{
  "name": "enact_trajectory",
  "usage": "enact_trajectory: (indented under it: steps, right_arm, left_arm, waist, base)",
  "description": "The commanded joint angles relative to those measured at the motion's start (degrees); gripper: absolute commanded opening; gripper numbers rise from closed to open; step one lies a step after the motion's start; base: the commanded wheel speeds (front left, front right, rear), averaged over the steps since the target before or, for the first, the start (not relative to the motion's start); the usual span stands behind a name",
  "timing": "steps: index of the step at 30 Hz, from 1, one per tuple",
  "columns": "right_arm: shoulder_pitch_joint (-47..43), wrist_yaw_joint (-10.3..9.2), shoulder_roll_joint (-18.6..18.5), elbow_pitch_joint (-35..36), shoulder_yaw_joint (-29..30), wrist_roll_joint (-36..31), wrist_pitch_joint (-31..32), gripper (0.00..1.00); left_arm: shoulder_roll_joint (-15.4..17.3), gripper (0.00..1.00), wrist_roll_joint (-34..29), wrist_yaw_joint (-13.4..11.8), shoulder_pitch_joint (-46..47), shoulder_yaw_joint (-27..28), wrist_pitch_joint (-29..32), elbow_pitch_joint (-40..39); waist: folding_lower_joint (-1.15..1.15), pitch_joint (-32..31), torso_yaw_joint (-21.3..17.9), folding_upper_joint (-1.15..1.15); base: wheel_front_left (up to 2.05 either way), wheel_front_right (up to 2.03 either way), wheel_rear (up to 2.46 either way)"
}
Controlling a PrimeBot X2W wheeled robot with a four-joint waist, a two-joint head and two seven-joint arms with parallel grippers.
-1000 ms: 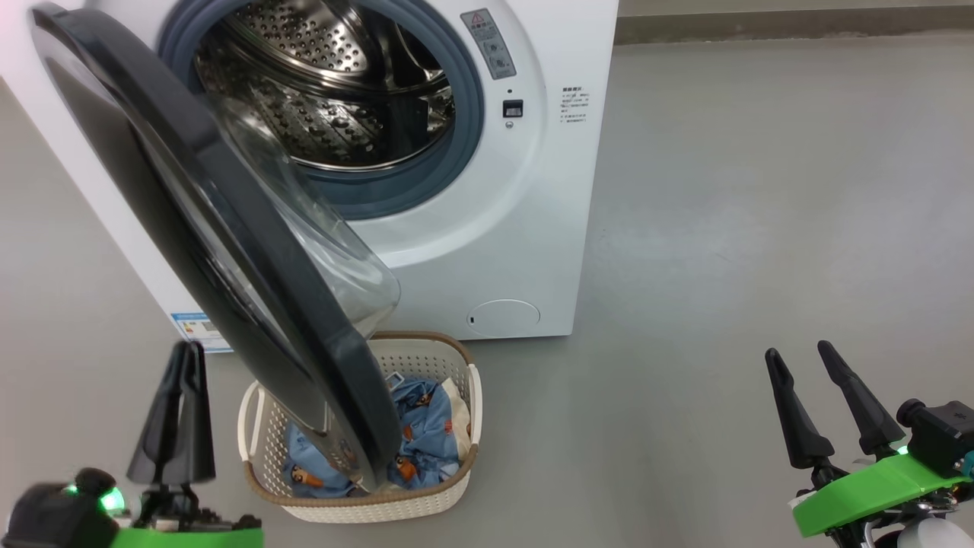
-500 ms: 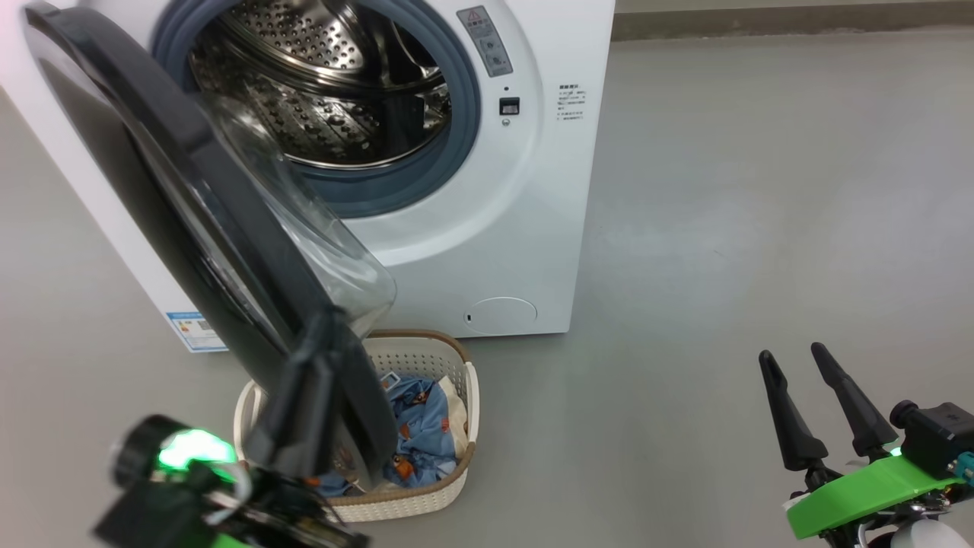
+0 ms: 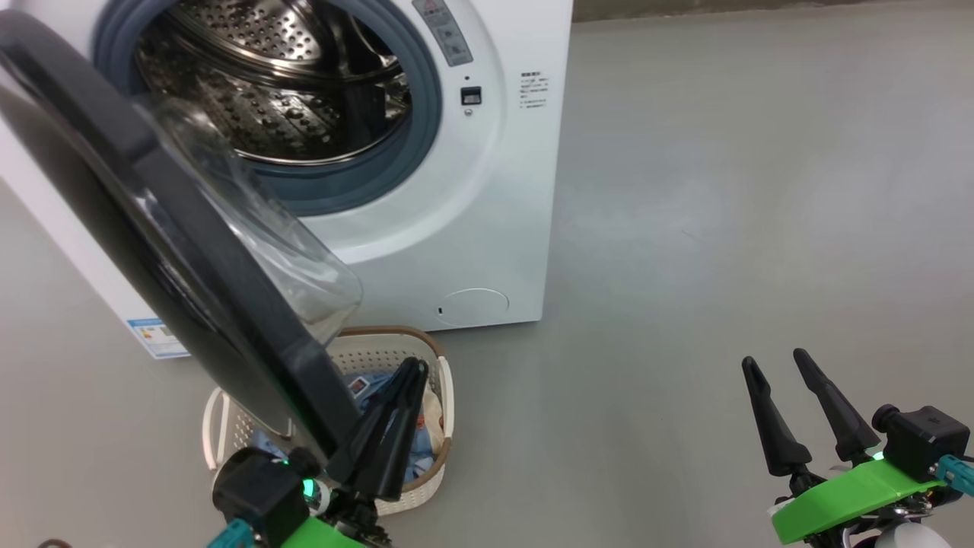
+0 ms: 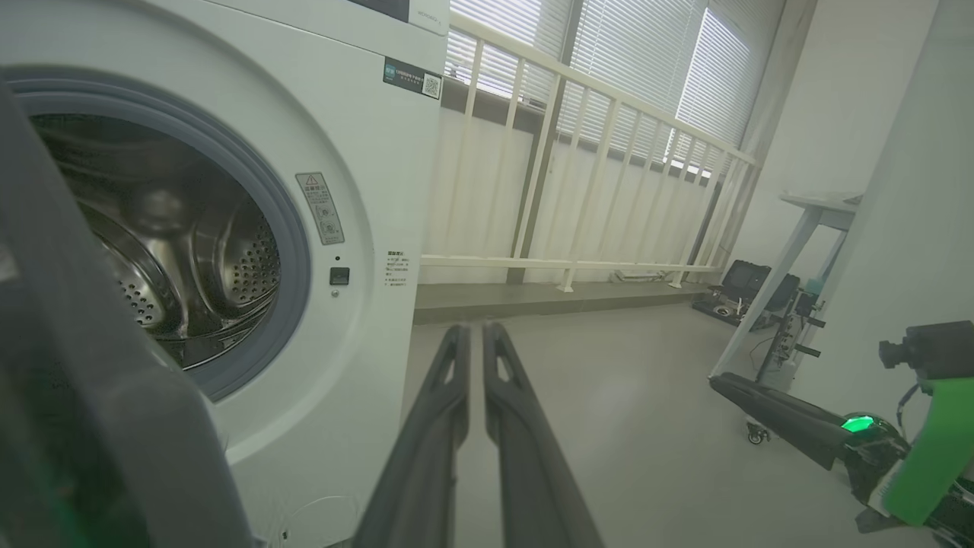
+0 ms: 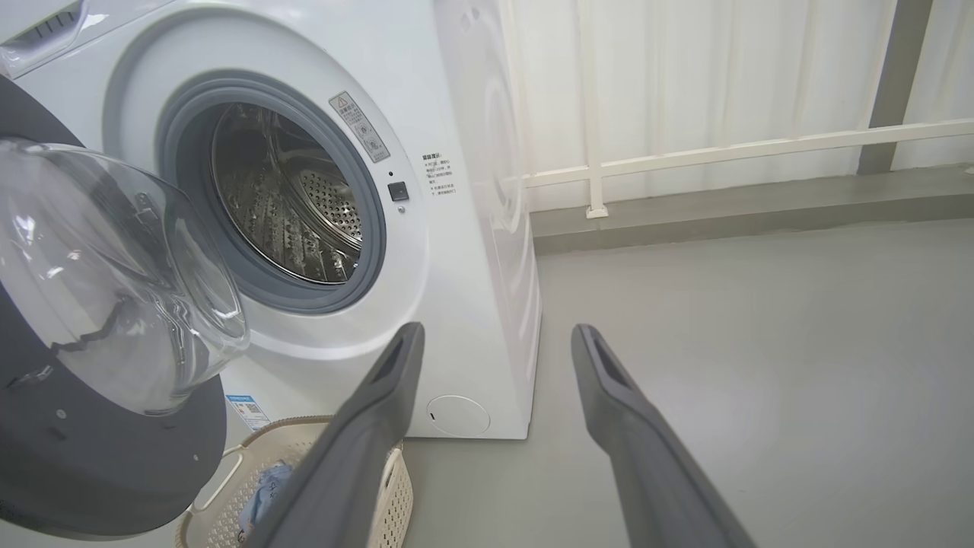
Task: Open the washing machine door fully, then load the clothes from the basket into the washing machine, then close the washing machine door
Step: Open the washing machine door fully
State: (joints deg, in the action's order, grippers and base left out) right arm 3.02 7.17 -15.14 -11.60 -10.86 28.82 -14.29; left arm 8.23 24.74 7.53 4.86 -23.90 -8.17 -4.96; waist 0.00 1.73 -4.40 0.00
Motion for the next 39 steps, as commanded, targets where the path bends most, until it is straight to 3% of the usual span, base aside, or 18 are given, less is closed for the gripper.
enact_trajectory:
  steps: [1,16,28,39]
  right_arm:
    - [2.2,0.32,-0.7,1.1,-1.1,0.3,-0.7,1.00]
    - [2.4,0.32,-0.3,1.0,-0.9,0.0,-0.7,1.00]
    - [2.5,0.32,0.0,0.7,-1.0,0.1,-0.7,1.00]
    - [2.3,0.32,0.1,0.5,-1.1,0.4,-0.7,1.00]
  left_arm:
    - [0.3,0.00,0.4,0.0,3.5,1.8,-0.9,0.7]
    - [1.2,0.00,1.9,-1.3,5.4,4.5,-1.6,8.5]
    - [0.5,0.00,4.8,-3.3,5.8,7.0,-1.8,11.9]
    - [2.1,0.00,5.9,-4.9,4.2,9.2,-1.7,12.3]
  waist:
    - [0.00,0.5,-1.0,0.00]
    - [0.00,1.0,-2.7,0.00]
    - [0.00,0.7,-1.6,0.00]
    - [0.00,0.8,0.7,0.00]
  base:
    - [0.00,0.00,0.00]
    - [0.00,0.00,0.00]
    - [0.00,0.00,0.00]
    - [0.00,0.00,0.00]
